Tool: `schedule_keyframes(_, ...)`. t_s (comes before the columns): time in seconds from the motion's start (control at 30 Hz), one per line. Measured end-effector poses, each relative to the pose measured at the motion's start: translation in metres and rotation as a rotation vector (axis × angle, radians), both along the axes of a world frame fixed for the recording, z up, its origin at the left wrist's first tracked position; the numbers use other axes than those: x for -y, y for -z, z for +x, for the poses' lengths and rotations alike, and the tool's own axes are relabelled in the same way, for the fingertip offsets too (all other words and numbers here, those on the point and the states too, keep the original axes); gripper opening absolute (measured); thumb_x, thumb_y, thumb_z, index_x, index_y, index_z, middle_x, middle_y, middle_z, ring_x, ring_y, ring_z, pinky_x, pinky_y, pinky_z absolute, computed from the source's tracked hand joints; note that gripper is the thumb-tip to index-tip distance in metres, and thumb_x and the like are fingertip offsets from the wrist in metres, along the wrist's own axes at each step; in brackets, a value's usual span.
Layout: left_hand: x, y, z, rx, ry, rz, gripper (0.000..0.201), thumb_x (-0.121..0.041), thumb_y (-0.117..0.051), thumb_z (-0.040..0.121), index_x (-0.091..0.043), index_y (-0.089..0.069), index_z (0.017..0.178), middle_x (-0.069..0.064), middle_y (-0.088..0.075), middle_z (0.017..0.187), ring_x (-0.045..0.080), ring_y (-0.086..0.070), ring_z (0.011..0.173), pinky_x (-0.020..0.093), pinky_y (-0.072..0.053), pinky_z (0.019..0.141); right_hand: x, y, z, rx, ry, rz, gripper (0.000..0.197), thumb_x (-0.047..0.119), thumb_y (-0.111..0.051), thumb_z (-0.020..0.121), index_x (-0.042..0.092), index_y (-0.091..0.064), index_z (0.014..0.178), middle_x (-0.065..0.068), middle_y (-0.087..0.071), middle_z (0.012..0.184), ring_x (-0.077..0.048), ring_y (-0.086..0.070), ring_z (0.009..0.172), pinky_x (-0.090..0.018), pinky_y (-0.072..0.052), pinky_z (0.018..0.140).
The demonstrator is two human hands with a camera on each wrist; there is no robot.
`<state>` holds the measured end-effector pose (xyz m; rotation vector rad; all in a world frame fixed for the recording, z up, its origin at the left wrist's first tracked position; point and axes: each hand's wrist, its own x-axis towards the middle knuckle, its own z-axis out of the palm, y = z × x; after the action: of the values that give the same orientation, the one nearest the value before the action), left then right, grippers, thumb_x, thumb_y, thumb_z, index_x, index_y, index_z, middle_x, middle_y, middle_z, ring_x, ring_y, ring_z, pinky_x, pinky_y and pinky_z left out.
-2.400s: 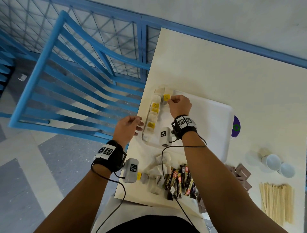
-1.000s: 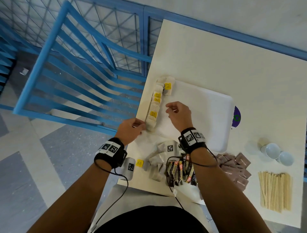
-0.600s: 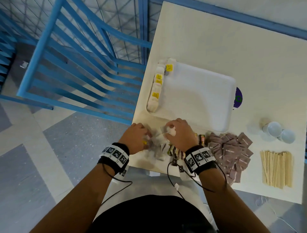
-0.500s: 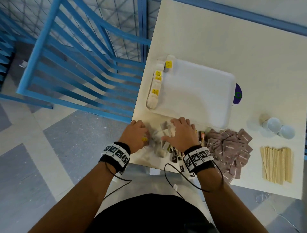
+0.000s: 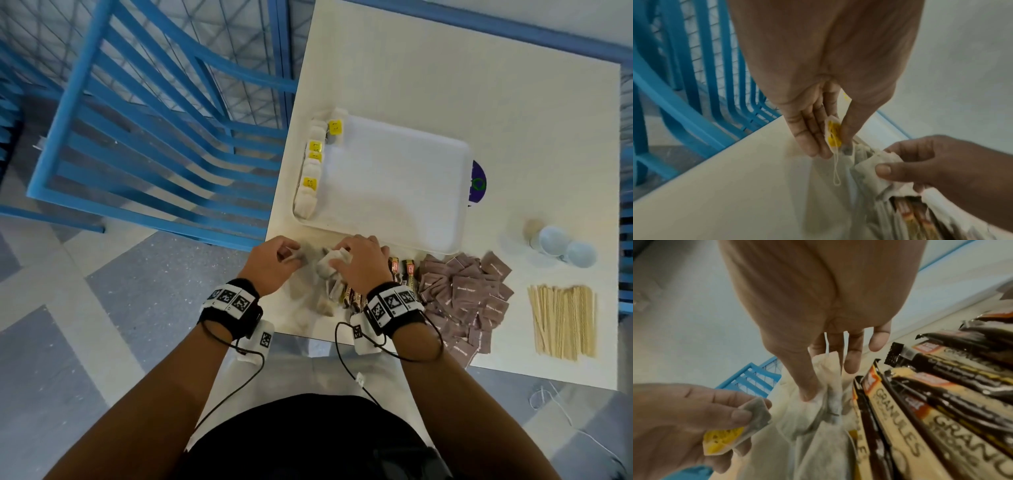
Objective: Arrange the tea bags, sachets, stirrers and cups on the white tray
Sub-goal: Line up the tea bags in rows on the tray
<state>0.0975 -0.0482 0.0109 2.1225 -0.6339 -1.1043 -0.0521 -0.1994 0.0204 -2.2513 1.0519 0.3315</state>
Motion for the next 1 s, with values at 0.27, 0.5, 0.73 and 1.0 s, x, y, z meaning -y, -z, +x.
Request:
schedule_keyframes(0.27,0.036,-0.018,0.004,-0.284,-0.259,-0.134,0.015,0.004,-0.055,0.096,-0.004,-0.067,0.101,0.008,-0.072,0.095,0.025,-0.072,0.094,0.029,-0.063,0.071,0.036,-0.039,0.007,0.224,0.036,0.256,0.020,0.031,-0.081,0.080,0.020,-0.074,0.095,0.009,-0.073,0.082,-0.001,-0.064,0.077,-0.016,-0.047,0.071)
schedule_keyframes(0.5,0.063,-0.044,0.010,-0.818,-0.295,-0.210,0.028,0.003,-0.035,0.086,-0.001,-0.055,0.104,0.032,-0.063,0.117,0.053,-0.064,0.106,0.059,-0.057,0.085,0.057,-0.065,0.033,0.242,-0.110,0.252,0.018,0.031,-0.080,0.080,0.021,-0.075,0.095,0.007,-0.072,0.088,-0.011,-0.064,0.085,-0.022,-0.046,0.073)
schedule_keyframes(0.73,0.073,-0.049,0.013,-0.887,-0.243,-0.243,0.034,0.008,-0.057,0.094,0.003,-0.055,0.128,0.036,-0.064,0.116,0.047,-0.070,0.099,0.051,-0.062,0.084,0.063,-0.057,0.041,0.330,-0.046,0.199,0.038,0.035,-0.081,0.081,0.024,-0.068,0.115,0.005,-0.061,0.106,-0.010,-0.061,0.088,-0.015,-0.046,0.076)
schedule_keyframes(1.0,0.079,-0.043,0.023,-0.864,-0.363,-0.270,0.032,0.007,-0.056,0.095,0.005,-0.057,0.127,0.029,-0.070,0.109,0.045,-0.071,0.093,0.049,-0.062,0.084,0.075,-0.053,0.046,0.311,0.123,0.228,0.017,0.039,-0.071,0.091,0.023,-0.073,0.096,0.014,-0.071,0.084,-0.005,-0.067,0.078,-0.014,-0.048,0.071)
